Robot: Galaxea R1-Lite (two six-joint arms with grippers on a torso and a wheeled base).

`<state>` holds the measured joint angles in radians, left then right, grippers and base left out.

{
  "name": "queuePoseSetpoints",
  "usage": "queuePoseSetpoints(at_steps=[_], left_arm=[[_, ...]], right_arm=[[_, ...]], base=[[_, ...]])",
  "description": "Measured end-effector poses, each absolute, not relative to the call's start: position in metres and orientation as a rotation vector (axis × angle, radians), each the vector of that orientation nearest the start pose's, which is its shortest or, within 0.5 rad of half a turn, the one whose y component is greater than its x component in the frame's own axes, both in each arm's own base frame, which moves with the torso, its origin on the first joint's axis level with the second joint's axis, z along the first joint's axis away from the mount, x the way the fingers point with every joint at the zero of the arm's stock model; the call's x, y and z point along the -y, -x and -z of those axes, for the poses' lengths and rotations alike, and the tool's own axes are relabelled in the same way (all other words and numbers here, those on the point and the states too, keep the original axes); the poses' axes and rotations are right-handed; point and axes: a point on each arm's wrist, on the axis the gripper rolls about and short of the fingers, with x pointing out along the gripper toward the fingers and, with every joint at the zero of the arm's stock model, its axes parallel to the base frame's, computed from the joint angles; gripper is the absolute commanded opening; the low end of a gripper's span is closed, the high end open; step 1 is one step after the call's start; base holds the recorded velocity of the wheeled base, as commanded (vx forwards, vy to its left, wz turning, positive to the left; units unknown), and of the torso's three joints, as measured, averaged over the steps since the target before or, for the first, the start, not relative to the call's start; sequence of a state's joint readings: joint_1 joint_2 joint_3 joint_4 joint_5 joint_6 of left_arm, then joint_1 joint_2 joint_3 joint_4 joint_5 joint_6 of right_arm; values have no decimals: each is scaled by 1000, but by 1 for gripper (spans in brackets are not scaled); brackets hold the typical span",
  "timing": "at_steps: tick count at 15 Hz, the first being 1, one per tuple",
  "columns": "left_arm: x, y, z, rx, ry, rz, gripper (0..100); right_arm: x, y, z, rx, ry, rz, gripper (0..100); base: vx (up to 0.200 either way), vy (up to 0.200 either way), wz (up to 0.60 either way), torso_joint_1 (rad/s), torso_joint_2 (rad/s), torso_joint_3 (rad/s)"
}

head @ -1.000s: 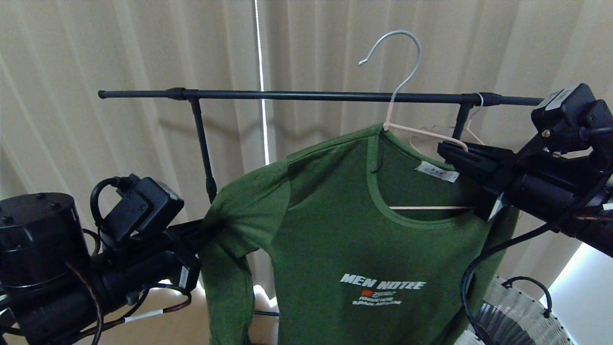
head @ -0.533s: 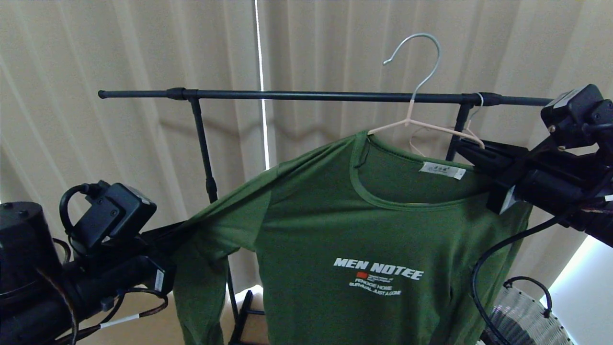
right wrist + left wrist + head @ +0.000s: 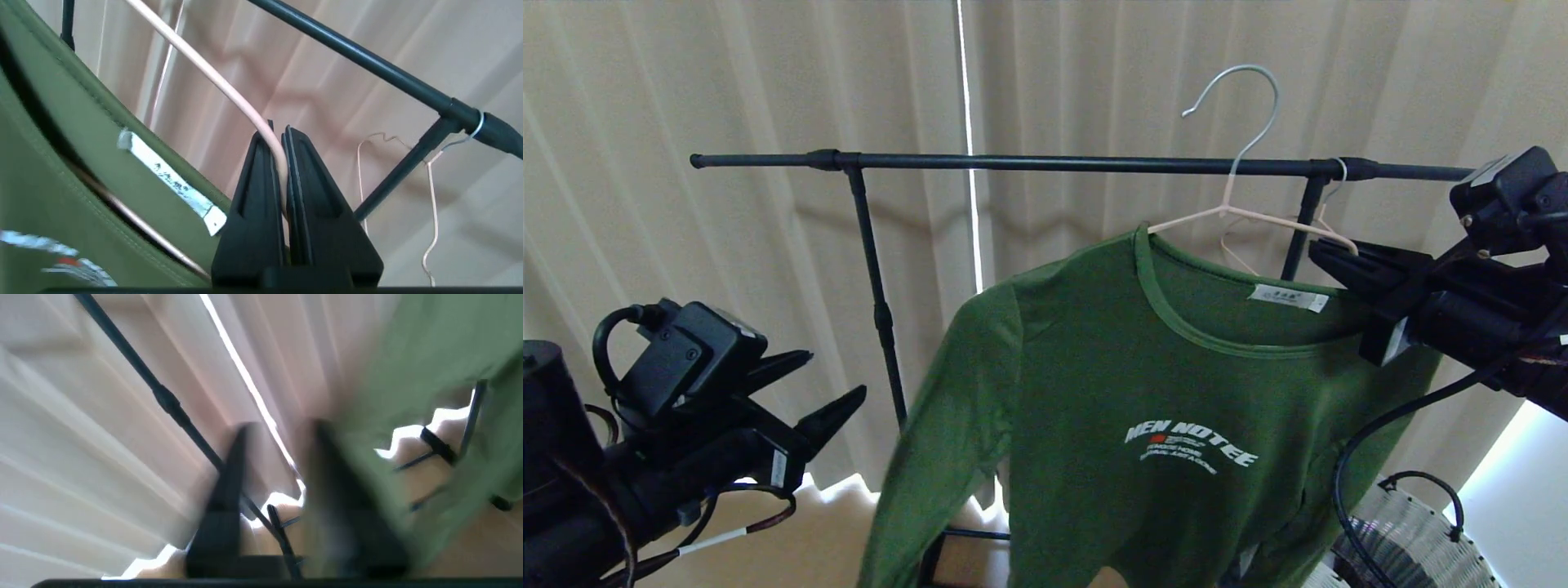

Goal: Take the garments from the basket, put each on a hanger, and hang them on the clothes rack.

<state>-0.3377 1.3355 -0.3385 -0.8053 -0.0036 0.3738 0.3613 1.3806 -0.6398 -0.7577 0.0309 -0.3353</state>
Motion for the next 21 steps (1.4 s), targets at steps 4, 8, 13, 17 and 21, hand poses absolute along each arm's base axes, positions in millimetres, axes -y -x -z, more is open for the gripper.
queuePoseSetpoints(at_steps=[4, 8, 13, 17, 21], left_arm=[[60, -170, -173, -85, -388, 369, 100], [56, -158, -183, -47, -349, 364, 100], [55, -152, -186, -41, -274, 366, 100], [54, -146, -180, -56, -280, 374, 100], [56, -143, -176, -59, -287, 401, 100]], right_arm=[[-77, -211, -235, 80, 329, -365, 0], [-69, -215, -233, 57, 332, -318, 0], [-65, -215, -228, 3, 341, -288, 0], [-59, -215, -224, -39, 349, -265, 0], [-58, -214, -222, -55, 352, -227, 0]], base=[[0, 0, 0, 0, 0, 0], [0, 0, 0, 0, 0, 0], [0, 0, 0, 0, 0, 0], [0, 0, 0, 0, 0, 0], [0, 0, 0, 0, 0, 0]])
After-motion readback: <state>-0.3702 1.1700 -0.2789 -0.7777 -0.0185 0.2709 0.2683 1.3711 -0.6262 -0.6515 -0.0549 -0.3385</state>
